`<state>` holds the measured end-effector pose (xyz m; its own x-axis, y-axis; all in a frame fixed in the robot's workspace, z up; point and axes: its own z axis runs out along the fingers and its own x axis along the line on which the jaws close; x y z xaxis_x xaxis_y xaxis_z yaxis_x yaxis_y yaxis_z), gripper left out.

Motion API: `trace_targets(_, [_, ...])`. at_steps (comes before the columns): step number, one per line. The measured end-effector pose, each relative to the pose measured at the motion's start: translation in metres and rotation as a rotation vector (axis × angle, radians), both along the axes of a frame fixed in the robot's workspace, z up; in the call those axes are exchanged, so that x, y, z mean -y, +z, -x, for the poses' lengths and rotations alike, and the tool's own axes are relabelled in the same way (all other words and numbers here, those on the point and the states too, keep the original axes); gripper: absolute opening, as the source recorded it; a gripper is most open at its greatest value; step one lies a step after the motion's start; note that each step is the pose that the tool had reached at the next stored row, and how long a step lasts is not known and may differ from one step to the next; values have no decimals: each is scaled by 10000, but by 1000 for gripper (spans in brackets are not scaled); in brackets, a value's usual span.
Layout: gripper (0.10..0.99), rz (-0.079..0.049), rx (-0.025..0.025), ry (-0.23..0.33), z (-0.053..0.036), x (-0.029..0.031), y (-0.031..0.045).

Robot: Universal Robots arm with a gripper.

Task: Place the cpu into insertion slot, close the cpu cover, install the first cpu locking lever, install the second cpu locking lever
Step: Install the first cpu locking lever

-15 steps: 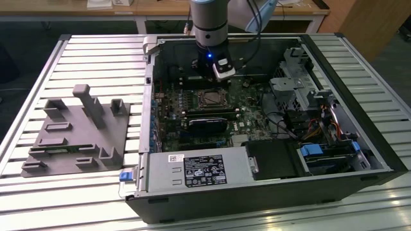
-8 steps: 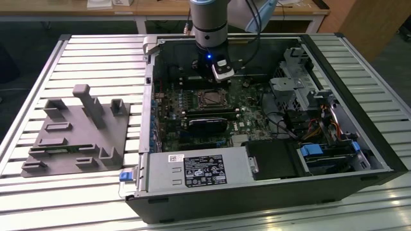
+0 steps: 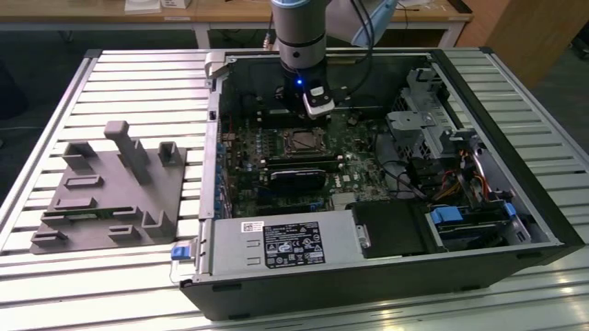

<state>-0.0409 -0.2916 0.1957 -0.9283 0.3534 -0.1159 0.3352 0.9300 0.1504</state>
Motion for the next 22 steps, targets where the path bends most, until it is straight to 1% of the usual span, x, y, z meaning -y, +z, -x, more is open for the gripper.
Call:
trace_targets(3, [106,-20,0,-13,1,1,-7])
trace_targets(6, [106,-106,-2,-12,1,2,-11])
trace_targets(10, [106,-170,-1,-11,-1,14,-15])
trace_targets(17, [106,-173,0,-11,-1,49,-15])
trace_targets(22, [106,-176,-1,-11,-1,54,-8])
